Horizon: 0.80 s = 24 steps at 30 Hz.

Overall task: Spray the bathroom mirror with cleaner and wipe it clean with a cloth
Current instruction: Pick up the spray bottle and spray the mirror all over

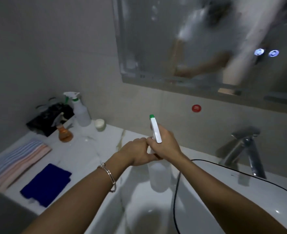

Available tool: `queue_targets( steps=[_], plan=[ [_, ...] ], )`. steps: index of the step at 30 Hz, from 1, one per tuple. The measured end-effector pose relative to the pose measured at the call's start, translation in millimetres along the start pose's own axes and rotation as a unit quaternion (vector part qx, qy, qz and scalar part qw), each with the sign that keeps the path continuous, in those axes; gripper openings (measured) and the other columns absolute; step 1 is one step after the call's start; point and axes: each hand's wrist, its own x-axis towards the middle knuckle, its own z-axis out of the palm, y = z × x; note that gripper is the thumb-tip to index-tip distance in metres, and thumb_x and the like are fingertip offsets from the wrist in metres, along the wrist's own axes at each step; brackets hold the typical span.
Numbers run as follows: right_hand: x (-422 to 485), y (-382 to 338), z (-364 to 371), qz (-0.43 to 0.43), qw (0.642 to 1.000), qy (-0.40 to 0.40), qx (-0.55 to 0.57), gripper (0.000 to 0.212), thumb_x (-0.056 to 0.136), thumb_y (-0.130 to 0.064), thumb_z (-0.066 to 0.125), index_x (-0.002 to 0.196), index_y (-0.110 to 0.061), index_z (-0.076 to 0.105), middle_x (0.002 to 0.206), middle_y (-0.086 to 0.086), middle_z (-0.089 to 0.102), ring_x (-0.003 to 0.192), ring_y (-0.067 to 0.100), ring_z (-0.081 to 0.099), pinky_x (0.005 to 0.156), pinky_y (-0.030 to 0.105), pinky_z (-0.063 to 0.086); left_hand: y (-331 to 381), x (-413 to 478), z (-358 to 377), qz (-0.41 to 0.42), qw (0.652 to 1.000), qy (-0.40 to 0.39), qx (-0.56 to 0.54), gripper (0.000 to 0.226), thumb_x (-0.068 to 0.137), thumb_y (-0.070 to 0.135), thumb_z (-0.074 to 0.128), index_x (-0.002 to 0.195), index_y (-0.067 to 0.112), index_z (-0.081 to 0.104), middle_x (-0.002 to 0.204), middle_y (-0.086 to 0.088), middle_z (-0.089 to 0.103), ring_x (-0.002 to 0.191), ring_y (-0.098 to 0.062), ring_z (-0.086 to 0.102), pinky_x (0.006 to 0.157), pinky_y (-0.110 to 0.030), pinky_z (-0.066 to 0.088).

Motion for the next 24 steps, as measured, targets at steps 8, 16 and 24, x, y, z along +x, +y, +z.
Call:
queue_targets(
  steps=[8,16,24],
  plan=[
    [63.3,-64.2,156.3,-0.015,0.995,-0.101,-0.017,0.021,0.082,-0.016,0.063,0.098,-0.011,0.051,0.071,-0.005,0.051,0.064,0.01,0.051,0.058,0.028,0.043,-167.8,-12.5,-26.0,-0.071,0.995,0.05,-0.054,0.049,0.082,0.054,0.058,0.123,0.027,0.053,0.119,0.001,0.062,0.103,-0.02,0.059,0.088,-0.038,0.049],
    [109.5,-110.2,272.8,-0.04,0.989,-0.141,0.031,0.045,0.09,-0.013,0.057,0.132,-0.01,0.043,0.1,0.001,0.057,0.089,0.016,0.056,0.074,0.024,0.042,-294.6,-19.5,-45.6,-0.106,0.987,0.106,-0.051,0.053,0.087,0.045,0.057,0.128,0.013,0.049,0.118,-0.008,0.062,0.103,-0.025,0.06,0.087,-0.036,0.048],
    [146.1,-135.7,347.6,-0.081,0.982,-0.143,0.097,0.04,0.086,-0.015,0.063,0.123,-0.007,0.049,0.103,0.008,0.061,0.092,0.017,0.059,0.081,0.027,0.051,-364.7,-20.1,-49.1,-0.146,0.962,0.209,-0.093,0.044,0.093,0.029,0.052,0.13,0.006,0.044,0.11,-0.012,0.059,0.094,-0.025,0.06,0.073,-0.029,0.046]
  ],
)
